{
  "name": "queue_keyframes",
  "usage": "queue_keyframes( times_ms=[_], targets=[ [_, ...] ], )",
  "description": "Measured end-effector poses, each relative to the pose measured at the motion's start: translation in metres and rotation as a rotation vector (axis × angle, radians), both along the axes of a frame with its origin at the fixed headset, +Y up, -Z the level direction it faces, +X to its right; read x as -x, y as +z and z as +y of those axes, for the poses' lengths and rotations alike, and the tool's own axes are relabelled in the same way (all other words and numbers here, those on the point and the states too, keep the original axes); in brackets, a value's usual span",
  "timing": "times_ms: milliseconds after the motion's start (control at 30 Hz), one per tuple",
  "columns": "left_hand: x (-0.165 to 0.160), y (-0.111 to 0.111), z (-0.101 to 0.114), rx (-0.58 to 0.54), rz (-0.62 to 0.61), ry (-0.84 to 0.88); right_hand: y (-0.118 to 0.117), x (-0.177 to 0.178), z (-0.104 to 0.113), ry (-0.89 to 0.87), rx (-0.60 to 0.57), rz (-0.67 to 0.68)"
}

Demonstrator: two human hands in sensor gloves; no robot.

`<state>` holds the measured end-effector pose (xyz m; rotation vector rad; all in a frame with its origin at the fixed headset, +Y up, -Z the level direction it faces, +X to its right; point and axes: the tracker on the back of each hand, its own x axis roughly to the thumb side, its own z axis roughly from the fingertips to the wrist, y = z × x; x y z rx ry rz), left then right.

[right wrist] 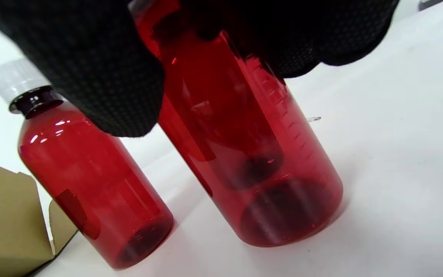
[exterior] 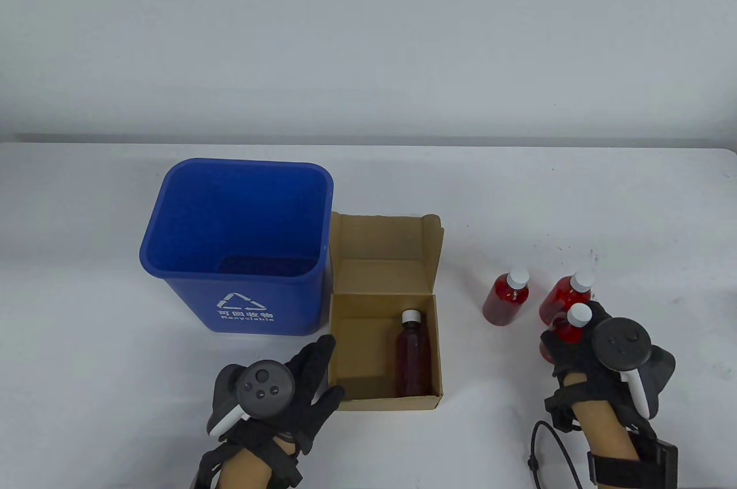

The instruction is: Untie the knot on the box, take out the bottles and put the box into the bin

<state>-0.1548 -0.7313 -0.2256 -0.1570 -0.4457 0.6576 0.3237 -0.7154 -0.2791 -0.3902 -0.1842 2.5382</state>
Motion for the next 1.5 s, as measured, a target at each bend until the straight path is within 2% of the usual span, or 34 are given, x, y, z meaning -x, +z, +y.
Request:
queue_keyframes(
  times_ms=[200, 333, 600, 733, 900, 1000, 1133, 1267, 1400, 1500],
  targets=[
    [0.000, 0.000, 0.000, -0.001, 0.000, 0.000, 0.000, -0.005, -0.004, -0.062, 0.043, 0.007],
    [0.001, 0.000, 0.000, -0.001, 0.000, 0.002, 0.005, -0.002, 0.007, -0.059, 0.003, 0.010],
    [0.000, 0.000, 0.000, -0.003, -0.003, -0.007, 0.020, 0.018, 0.056, 0.061, -0.130, 0.061],
    [0.000, 0.000, 0.001, -0.013, 0.000, -0.016, 0.027, 0.051, 0.084, 0.148, -0.179, 0.148],
    [0.000, 0.000, 0.001, -0.023, 0.006, -0.023, 0.029, 0.098, 0.107, 0.226, -0.184, 0.254],
    [-0.001, 0.001, 0.002, -0.039, 0.004, -0.023, 0.026, 0.130, 0.114, 0.238, -0.146, 0.323],
    [-0.002, 0.002, 0.003, -0.065, 0.004, -0.027, 0.019, 0.171, 0.113, 0.265, -0.026, 0.401],
    [-0.003, 0.002, 0.004, -0.079, 0.005, -0.035, 0.011, 0.218, 0.102, 0.384, 0.113, 0.472],
    [-0.003, 0.002, 0.003, -0.087, 0.000, -0.038, -0.003, 0.256, 0.081, 0.500, 0.306, 0.501],
    [-0.003, 0.002, 0.002, -0.081, 0.005, -0.035, -0.011, 0.275, 0.070, 0.567, 0.362, 0.483]
  ],
)
